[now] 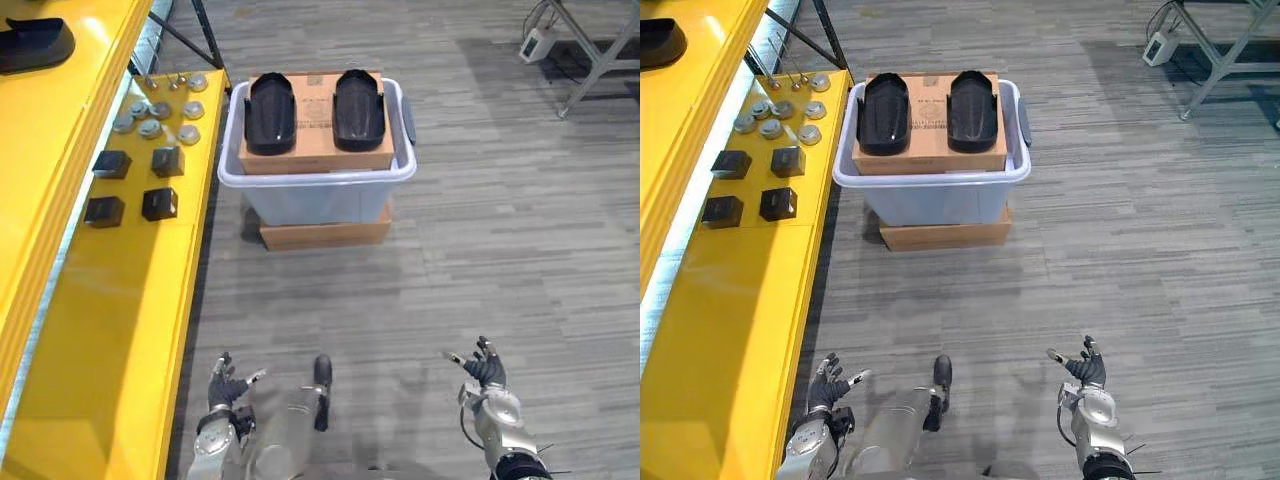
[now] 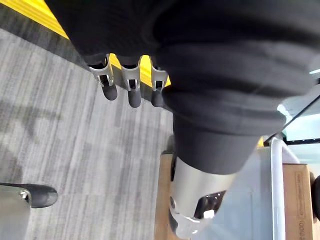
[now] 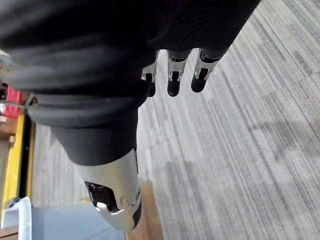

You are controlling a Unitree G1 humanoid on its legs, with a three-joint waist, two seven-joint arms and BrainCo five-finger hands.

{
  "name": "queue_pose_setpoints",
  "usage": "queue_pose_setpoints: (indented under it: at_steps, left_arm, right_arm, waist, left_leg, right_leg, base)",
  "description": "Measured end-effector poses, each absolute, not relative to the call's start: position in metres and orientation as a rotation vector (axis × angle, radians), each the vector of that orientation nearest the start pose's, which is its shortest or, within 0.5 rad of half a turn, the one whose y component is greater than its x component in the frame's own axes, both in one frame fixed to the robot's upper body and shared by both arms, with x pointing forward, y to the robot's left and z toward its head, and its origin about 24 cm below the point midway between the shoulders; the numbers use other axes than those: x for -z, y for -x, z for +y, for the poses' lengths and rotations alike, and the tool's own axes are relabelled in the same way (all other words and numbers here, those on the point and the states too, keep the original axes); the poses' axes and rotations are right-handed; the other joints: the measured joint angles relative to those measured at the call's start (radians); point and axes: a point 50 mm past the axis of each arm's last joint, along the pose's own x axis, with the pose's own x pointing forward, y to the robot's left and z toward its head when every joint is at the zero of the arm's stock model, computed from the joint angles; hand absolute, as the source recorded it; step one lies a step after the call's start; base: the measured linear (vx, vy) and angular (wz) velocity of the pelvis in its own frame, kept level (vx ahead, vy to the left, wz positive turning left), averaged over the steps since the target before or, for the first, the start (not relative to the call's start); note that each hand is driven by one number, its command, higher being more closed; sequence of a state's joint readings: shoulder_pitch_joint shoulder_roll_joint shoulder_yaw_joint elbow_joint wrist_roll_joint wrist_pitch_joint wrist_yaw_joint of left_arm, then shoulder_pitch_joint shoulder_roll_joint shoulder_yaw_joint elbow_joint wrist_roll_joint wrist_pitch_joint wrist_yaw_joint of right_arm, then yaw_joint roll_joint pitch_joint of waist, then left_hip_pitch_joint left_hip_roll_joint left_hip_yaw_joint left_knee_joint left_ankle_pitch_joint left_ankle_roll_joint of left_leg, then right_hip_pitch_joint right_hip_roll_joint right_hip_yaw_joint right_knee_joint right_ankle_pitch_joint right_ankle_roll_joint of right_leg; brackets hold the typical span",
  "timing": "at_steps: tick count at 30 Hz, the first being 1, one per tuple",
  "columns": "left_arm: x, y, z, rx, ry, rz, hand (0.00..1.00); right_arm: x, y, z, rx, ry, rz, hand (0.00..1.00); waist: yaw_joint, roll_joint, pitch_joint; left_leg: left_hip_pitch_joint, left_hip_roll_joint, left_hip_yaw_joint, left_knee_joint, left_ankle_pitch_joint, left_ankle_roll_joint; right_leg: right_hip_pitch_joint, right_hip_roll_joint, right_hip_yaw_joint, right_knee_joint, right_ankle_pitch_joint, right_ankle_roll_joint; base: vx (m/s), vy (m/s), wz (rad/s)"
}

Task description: Walk over and take plastic housings, then place them on the shelf

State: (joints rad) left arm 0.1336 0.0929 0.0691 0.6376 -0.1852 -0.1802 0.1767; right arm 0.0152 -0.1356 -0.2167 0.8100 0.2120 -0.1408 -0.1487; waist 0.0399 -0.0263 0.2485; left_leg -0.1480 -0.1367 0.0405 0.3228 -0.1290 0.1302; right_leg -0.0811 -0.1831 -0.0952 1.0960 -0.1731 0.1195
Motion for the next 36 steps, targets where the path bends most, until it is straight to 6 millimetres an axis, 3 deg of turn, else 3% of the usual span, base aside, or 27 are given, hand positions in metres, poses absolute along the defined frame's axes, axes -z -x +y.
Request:
queue_pose_setpoints:
  at_steps: [2, 3, 4, 7, 8, 9, 10, 11, 12, 14, 16, 18, 22, 23, 24, 26, 30, 36]
  left_arm:
    - [0.101, -0.161, 0.212, -0.378, 0.041, 0.578, 0.00]
    - [0.100, -0.162, 0.212, -0.379, 0.040, 0.574, 0.00]
    - [0.100, -0.162, 0.213, -0.378, 0.037, 0.572, 0.00]
    - [0.100, -0.163, 0.213, -0.377, 0.037, 0.574, 0.00]
    - [0.100, -0.163, 0.214, -0.378, 0.033, 0.573, 0.00]
    - [0.101, -0.159, 0.217, -0.382, 0.021, 0.582, 0.00]
    - [0.101, -0.158, 0.218, -0.383, 0.020, 0.583, 0.00]
    - [0.105, -0.155, 0.215, -0.384, 0.029, 0.604, 0.00]
    - [0.107, -0.153, 0.212, -0.384, 0.038, 0.612, 0.00]
    - [0.110, -0.148, 0.202, -0.383, 0.070, 0.628, 0.00]
    - [0.113, -0.143, 0.198, -0.382, 0.083, 0.645, 0.00]
    - [0.115, -0.141, 0.195, -0.375, 0.091, 0.658, 0.00]
    - [0.115, -0.145, 0.187, -0.331, 0.095, 0.653, 0.00]
    - [0.116, -0.146, 0.187, -0.325, 0.093, 0.657, 0.00]
    - [0.116, -0.147, 0.185, -0.317, 0.091, 0.661, 0.00]
    - [0.118, -0.145, 0.186, -0.317, 0.086, 0.673, 0.00]
    - [0.116, -0.145, 0.201, -0.326, 0.038, 0.668, 0.00]
    - [0.114, -0.140, 0.219, -0.341, -0.015, 0.667, 0.00]
  right_arm:
    - [0.109, -0.168, -0.239, 0.492, -0.099, 0.651, 0.00]
    - [0.109, -0.169, -0.236, 0.489, -0.107, 0.646, 0.00]
    - [0.109, -0.169, -0.234, 0.486, -0.113, 0.644, 0.00]
    - [0.111, -0.169, -0.230, 0.480, -0.125, 0.649, 0.00]
    - [0.113, -0.165, -0.230, 0.483, -0.125, 0.662, 0.00]
    - [0.117, -0.157, -0.230, 0.488, -0.125, 0.688, 0.00]
    - [0.118, -0.155, -0.230, 0.489, -0.125, 0.693, 0.00]
    - [0.120, -0.149, -0.233, 0.497, -0.117, 0.712, 0.00]
    - [0.121, -0.148, -0.234, 0.498, -0.115, 0.720, 0.00]
    - [0.116, -0.151, -0.234, 0.486, -0.114, 0.691, 0.00]
    - [0.113, -0.158, -0.228, 0.452, -0.113, 0.668, 0.00]
    - [0.112, -0.160, -0.225, 0.455, -0.133, 0.652, 0.00]
    - [0.112, -0.159, -0.232, 0.500, -0.153, 0.649, 0.00]
    - [0.112, -0.157, -0.235, 0.520, -0.152, 0.650, 0.00]
    - [0.112, -0.154, -0.240, 0.538, -0.134, 0.655, 0.00]
    - [0.113, -0.149, -0.245, 0.548, -0.122, 0.666, 0.00]
    - [0.103, -0.151, -0.245, 0.553, -0.120, 0.607, 0.00]
    - [0.048, -0.188, -0.256, 0.546, -0.060, 0.318, 0.00]
  waist:
    - [-0.017, 0.002, 0.000]
    - [-0.024, 0.008, -0.004]
    - [-0.025, 0.008, -0.005]
    - [-0.027, 0.005, -0.004]
    - [-0.027, -0.005, -0.011]
    - [-0.026, -0.029, -0.024]
    - [-0.027, -0.034, -0.028]
    - [-0.035, -0.019, -0.037]
    - [-0.033, -0.002, -0.048]
    - [-0.030, 0.038, -0.057]
    - [-0.023, 0.049, -0.057]
    - [-0.021, 0.036, -0.058]
    - [-0.024, 0.036, -0.059]
    - [-0.025, 0.042, -0.061]
    - [-0.026, 0.052, -0.062]
    - [-0.025, 0.070, -0.068]
    - [-0.026, 0.028, -0.073]
    - [-0.028, 0.020, -0.078]
  left_leg:
    - [0.107, 0.002, -0.018, -0.042, -0.013, 0.007]
    - [0.163, 0.018, -0.033, -0.072, -0.033, 0.005]
    - [0.184, 0.025, -0.042, -0.083, -0.042, 0.003]
    - [0.270, 0.059, -0.073, -0.114, -0.072, -0.030]
    - [0.284, 0.063, -0.082, -0.114, -0.093, -0.064]
    - [0.302, 0.059, -0.099, -0.107, -0.135, -0.094]
    - [0.307, 0.058, -0.104, -0.105, -0.145, -0.098]
    - [0.325, 0.078, -0.129, -0.085, -0.181, -0.120]
    - [0.323, 0.097, -0.133, -0.065, -0.185, -0.130]
    - [0.208, 0.162, -0.088, 0.225, -0.193, -0.172]
    - [0.106, 0.232, -0.032, 0.468, -0.167, -0.218]
    - [0.065, 0.274, -0.004, 0.490, -0.181, -0.196]
    - [0.015, 0.266, -0.047, 0.148, -0.174, -0.214]
    - [0.014, 0.256, -0.078, 0.039, -0.147, -0.234]
    - [0.014, 0.259, -0.094, -0.028, -0.081, -0.235]
    - [0.027, 0.259, -0.093, -0.029, 0.001, -0.229]
    - [0.036, 0.203, -0.041, -0.047, -0.019, -0.195]
    - [0.061, 0.150, 0.023, -0.110, -0.006, -0.147]
  right_leg:
    - [-0.089, -0.042, -0.042, 0.051, -0.035, -0.058]
    - [-0.140, -0.045, -0.068, -0.008, -0.059, -0.079]
    - [-0.166, -0.044, -0.083, -0.053, -0.071, -0.079]
    - [-0.219, 0.025, -0.092, -0.487, -0.054, -0.053]
    - [-0.216, 0.057, -0.078, -0.680, 0.017, -0.047]
    - [-0.213, 0.076, -0.051, -0.807, 0.136, -0.069]
    - [-0.212, 0.078, -0.046, -0.814, 0.157, -0.075]
    - [-0.201, 0.085, -0.053, -0.779, 0.215, -0.126]
    - [-0.200, 0.094, -0.077, -0.771, 0.206, -0.131]
    - [-0.139, 0.135, -0.129, -0.791, 0.142, -0.163]
    - [-0.064, 0.168, -0.147, -0.823, 0.114, -0.186]
    - [0.001, 0.174, -0.155, -0.854, 0.102, -0.193]
    - [0.064, 0.152, -0.135, -0.925, 0.107, -0.175]
    - [0.063, 0.144, -0.122, -0.925, 0.102, -0.159]
    - [0.061, 0.148, -0.113, -0.923, 0.092, -0.138]
    - [0.061, 0.142, -0.092, -0.904, 0.072, -0.109]
    - [0.058, 0.080, -0.052, -0.910, 0.070, -0.061]
    - [0.059, 0.040, -0.003, -0.993, 0.106, -0.012]
  base:
    - [0.50, 0.086, 0.37]
    - [0.47, 0.057, 0.29]
    - [0.44, 0.009, 0.22]
    - [0.46, -0.099, 0.30]
    - [0.50, -0.191, 0.62]
    - [0.41, -0.189, 0.59]
    - [0.51, -0.278, 0.82]
    - [0.37, -0.215, 0.61]
    - [0.46, -0.257, 0.67]
    - [0.43, -0.257, 0.40]
    - [0.38, -0.196, 0.20]
    - [0.33, -0.137, 0.08]
    - [0.22, -0.004, -0.12]
    - [0.19, 0.176, -0.33]
    - [0.10, 0.128, -0.26]
    - [0.09, 0.195, -0.26]
    - [0.14, 0.227, -0.20]
    - [0.12, 0.128, -0.24]
